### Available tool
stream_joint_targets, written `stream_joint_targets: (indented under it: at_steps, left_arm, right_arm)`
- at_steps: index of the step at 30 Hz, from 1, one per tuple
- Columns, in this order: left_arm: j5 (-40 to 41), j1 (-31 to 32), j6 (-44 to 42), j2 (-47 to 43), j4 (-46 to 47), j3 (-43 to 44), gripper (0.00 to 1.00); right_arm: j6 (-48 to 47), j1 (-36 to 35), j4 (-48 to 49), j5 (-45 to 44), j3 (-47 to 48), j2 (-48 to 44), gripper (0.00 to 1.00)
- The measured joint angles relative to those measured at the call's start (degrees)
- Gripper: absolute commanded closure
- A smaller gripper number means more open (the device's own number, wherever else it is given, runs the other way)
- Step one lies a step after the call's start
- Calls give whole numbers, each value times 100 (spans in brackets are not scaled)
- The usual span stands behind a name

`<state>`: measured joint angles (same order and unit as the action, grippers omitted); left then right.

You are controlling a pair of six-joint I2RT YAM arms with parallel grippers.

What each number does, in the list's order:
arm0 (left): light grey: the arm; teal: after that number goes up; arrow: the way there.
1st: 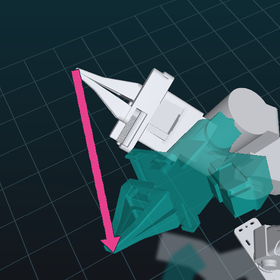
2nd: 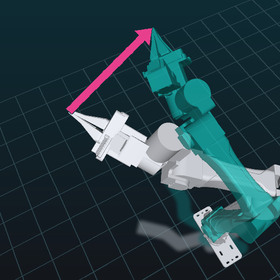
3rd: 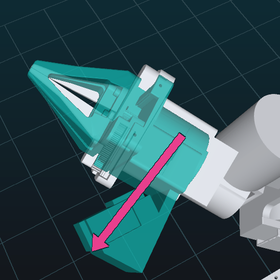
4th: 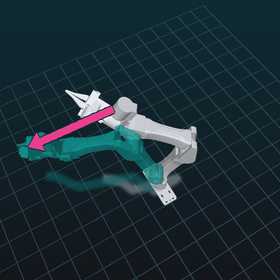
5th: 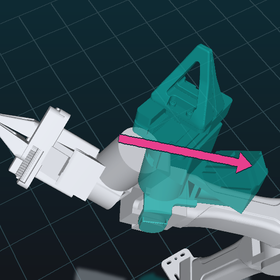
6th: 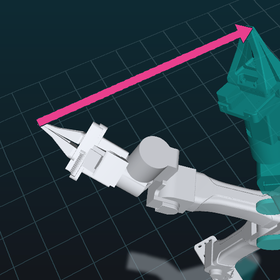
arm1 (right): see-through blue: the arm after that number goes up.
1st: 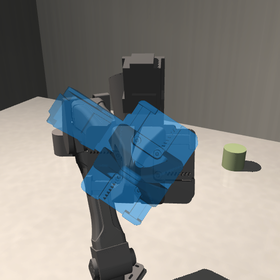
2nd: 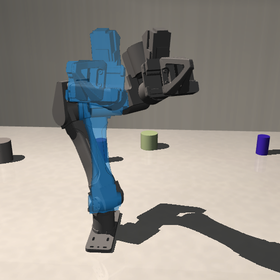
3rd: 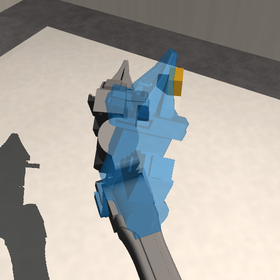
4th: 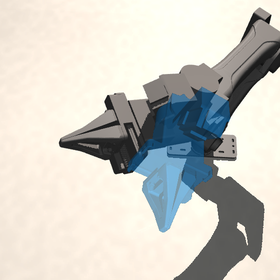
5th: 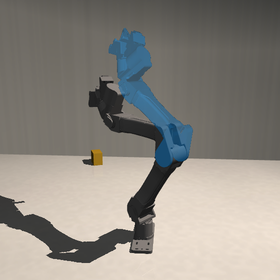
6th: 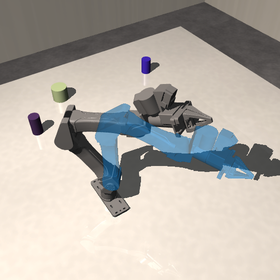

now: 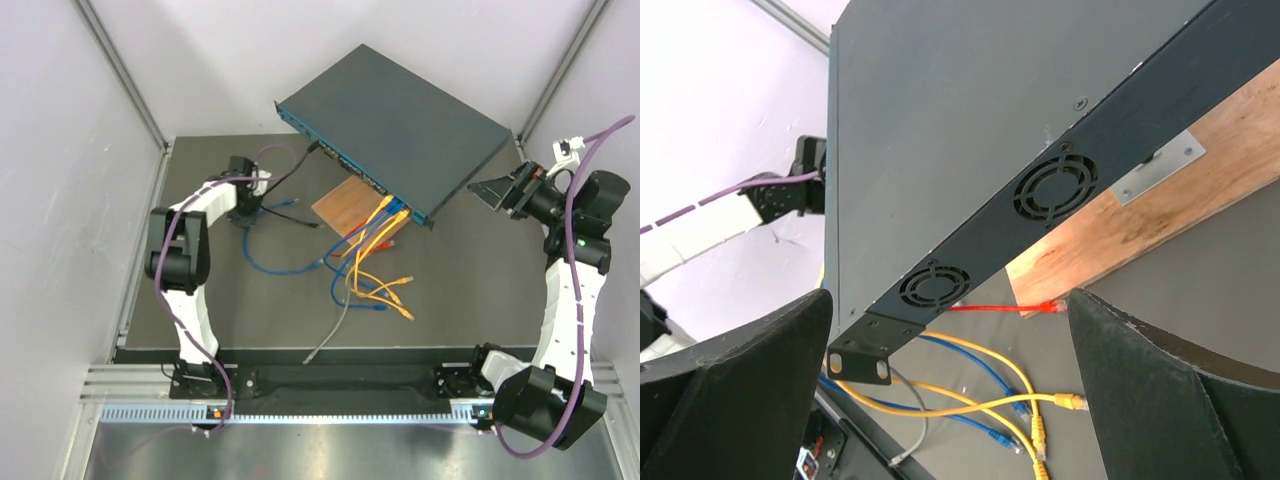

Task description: Insert the plug into the switch port

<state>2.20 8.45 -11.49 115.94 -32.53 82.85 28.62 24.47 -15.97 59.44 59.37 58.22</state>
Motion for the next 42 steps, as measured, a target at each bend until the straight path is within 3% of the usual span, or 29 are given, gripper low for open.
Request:
stream_joint_targets:
  at_steps: [4,9,12,16,25,27,28,29,33,36,42]
  left_arm:
    - [214,-603,-389,-597,-214,-813,100]
    - [280,-1126,-708,-970,-509,-1307,70]
    - [149,-1172,-820,-964,-654,-1241,60]
    - [-284,-1150,-835,-748,-940,-833,55]
    - [-885,-1134,-1023,-118,-960,-26,55]
    - [-907,-1134,-1067,-103,-931,-4,57]
    - [-907,-1134,-1080,-103,-927,-4,64]
    - [-907,-1130,-1095,-101,-909,-4,77]
    - [-883,-1128,-1060,-101,-844,-22,94]
    - [-920,-1193,-984,-166,-772,-105,100]
    - [-1137,-1650,-944,-612,-1036,-435,100]
  right_arm:
    - [-9,11,0,61,-2,-2,0]
    - [-13,20,7,105,-9,-2,0]
    - [-11,20,9,138,-13,0,0]
    - [-11,22,9,177,-13,0,0]
    - [-15,22,9,197,-13,2,0]
    - [-15,22,7,197,-13,4,0]
    - [-15,22,7,197,-13,4,0]
    - [-15,22,7,197,-13,4,0]
    - [-15,22,7,203,-13,9,0]
    - [-26,22,7,208,-13,9,0]
    - [-146,22,7,203,-13,2,0]
